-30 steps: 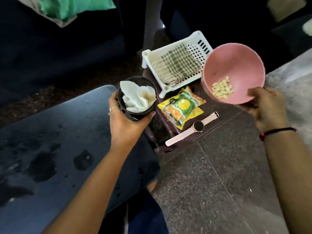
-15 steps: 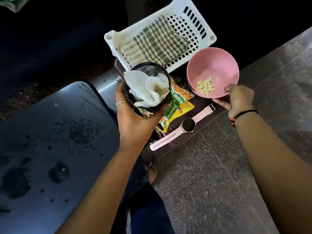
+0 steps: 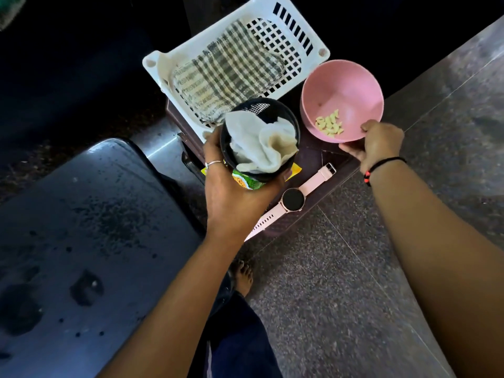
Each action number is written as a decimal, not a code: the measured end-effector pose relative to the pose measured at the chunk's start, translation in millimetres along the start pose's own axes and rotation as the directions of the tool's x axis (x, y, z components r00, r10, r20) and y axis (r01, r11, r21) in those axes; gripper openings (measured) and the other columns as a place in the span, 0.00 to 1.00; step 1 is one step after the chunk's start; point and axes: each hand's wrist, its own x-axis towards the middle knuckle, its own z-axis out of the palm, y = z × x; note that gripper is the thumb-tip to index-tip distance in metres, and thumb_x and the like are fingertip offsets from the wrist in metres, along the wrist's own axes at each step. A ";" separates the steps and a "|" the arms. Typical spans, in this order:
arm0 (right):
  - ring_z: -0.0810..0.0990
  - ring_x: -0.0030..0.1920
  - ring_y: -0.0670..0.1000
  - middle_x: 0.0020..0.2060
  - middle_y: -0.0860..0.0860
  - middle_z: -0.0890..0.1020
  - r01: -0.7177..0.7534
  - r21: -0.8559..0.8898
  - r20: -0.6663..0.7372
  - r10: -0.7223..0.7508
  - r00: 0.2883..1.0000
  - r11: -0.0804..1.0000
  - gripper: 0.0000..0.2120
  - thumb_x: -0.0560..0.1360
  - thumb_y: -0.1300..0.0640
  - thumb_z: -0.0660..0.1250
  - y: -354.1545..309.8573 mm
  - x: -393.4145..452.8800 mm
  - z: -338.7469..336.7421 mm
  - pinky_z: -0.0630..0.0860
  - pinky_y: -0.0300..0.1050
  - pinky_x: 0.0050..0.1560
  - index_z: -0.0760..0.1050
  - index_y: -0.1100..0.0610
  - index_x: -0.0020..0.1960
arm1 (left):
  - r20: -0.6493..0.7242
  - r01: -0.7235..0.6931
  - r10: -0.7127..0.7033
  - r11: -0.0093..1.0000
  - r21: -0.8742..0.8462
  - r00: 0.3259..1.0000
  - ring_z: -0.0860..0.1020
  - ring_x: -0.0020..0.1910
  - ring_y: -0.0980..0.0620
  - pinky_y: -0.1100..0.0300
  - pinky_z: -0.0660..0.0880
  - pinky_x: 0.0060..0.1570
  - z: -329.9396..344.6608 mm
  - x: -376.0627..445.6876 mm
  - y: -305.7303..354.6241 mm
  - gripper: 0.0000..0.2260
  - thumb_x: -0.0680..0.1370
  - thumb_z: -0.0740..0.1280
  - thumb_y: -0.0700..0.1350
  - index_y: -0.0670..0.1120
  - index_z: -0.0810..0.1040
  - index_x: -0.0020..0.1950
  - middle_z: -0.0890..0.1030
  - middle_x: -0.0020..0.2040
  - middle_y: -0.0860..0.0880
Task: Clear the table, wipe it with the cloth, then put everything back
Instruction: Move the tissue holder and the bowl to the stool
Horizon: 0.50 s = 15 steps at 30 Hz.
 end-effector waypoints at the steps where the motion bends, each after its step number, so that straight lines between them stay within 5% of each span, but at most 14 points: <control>1: 0.76 0.39 0.51 0.40 0.51 0.75 -0.001 0.001 0.004 0.001 1.000 1.000 0.05 0.76 0.66 0.59 -0.5 2.4 0.0 0.83 0.52 0.34 0.70 0.61 0.51 | 0.012 -0.001 0.001 1.000 -0.002 1.000 0.75 0.61 0.61 0.63 0.73 0.60 2.5 -1.2 -1.5 0.41 0.59 0.81 0.47 0.52 0.64 0.67 0.76 0.62 0.53; 4: 0.78 0.42 0.53 0.44 0.53 0.77 -0.010 -0.029 0.029 0.011 1.000 1.000 0.06 0.76 0.64 0.60 -0.5 8.2 -0.8 0.82 0.49 0.31 0.70 0.60 0.53 | 0.052 -0.008 0.008 1.000 0.001 0.999 0.74 0.59 0.67 0.67 0.72 0.60 12.0 -3.1 -4.4 0.39 0.60 0.81 0.47 0.65 0.62 0.61 0.74 0.58 0.63; 7: 0.81 0.45 0.58 0.52 0.58 0.79 -0.005 -0.069 0.059 0.009 0.998 0.998 0.06 0.76 0.62 0.60 2.1 11.2 -3.1 0.81 0.46 0.29 0.70 0.59 0.52 | 0.094 -0.061 0.060 0.998 0.013 0.994 0.73 0.56 0.72 0.75 0.70 0.55 26.9 0.1 -3.5 0.40 0.61 0.80 0.41 0.54 0.62 0.65 0.73 0.56 0.64; 11: 0.81 0.42 0.59 0.55 0.62 0.79 0.030 -0.067 0.075 -0.025 0.997 0.997 0.02 0.75 0.63 0.60 3.1 14.8 -6.1 0.80 0.44 0.28 0.71 0.59 0.46 | 0.199 -0.213 0.206 0.977 0.014 0.958 0.73 0.65 0.51 0.54 0.74 0.62 53.5 19.8 -1.1 0.44 0.62 0.78 0.39 0.47 0.58 0.73 0.72 0.66 0.45; 15: 0.81 0.37 0.56 0.51 0.62 0.79 0.019 -0.034 0.088 -0.016 0.996 0.999 0.03 0.75 0.64 0.59 2.1 19.5 -9.6 0.80 0.44 0.28 0.70 0.59 0.46 | 0.278 -0.315 0.269 0.939 0.137 0.922 0.68 0.60 0.66 0.80 0.65 0.55 69.4 38.8 -1.1 0.44 0.62 0.77 0.43 0.47 0.60 0.74 0.71 0.66 0.46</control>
